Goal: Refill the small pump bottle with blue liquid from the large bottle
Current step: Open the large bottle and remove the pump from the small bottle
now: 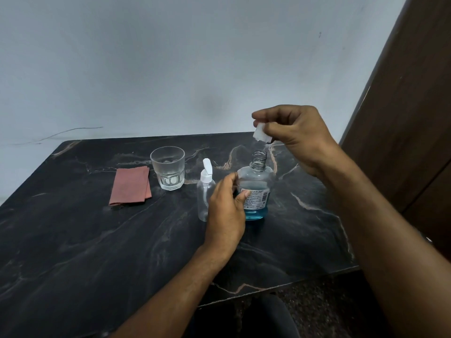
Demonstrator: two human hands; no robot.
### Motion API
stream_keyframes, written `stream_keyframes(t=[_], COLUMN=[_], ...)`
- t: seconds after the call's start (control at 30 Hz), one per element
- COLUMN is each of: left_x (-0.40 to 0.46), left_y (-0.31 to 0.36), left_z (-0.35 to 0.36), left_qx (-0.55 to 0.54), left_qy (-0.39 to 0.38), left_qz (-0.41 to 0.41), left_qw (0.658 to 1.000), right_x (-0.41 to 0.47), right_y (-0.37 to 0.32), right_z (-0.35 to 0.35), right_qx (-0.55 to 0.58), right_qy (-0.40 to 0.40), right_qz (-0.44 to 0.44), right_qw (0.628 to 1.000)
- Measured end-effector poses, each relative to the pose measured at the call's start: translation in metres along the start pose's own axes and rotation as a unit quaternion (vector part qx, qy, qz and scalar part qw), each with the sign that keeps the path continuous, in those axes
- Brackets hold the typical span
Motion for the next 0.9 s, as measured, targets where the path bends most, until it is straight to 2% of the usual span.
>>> stream_keyframes(t=[0.2, 0.37, 0.43, 0.5, 0.63, 0.73, 0.9], left_x=[-0.001, -0.008, -0.009, -0.009, -0.01, -0.01, -0.004], left_y=[0.0, 0.003, 0.006, 0.006, 0.003, 0.004, -0.004], left_z=[-0.005, -0.022, -0.032, -0.042, -0.057, -0.066, -0.077], left_qx=[0.008, 0.104, 0.119, 0.107, 0.07, 0.068, 0.115], left_qy=[-0.007, 0.034, 0.035, 0.027, 0.033, 0.064, 0.105], left_qz=[0.005, 0.056, 0.07, 0.05, -0.01, -0.007, 0.002], left_qw=[1.0, 0.992, 0.99, 0.993, 0.997, 0.996, 0.988], right_x=[-0.001, -0.023, -0.036, -0.049, -0.073, -0.081, -0.082], right_y=[0.016, 0.05, 0.068, 0.085, 0.11, 0.123, 0.134], right_z=[-0.019, -0.033, -0.038, -0.041, -0.039, -0.039, -0.04], right_qx=[0.113, 0.234, 0.255, 0.247, 0.136, -0.031, -0.257], right_qy=[0.053, 0.105, 0.129, 0.131, 0.116, 0.121, 0.081], right_qz=[0.054, 0.159, 0.211, 0.242, 0.24, 0.186, 0.128], right_qw=[0.991, 0.953, 0.935, 0.929, 0.954, 0.975, 0.954])
Point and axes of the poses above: each hand's wrist, its own x-axis towards the middle knuckle, its own z-axis out of the palm, y = z × x, the point moved 3 cm from there along x, towards the middle knuckle, and after that the axes turned 13 degrees about y, right-handed, at the moved point
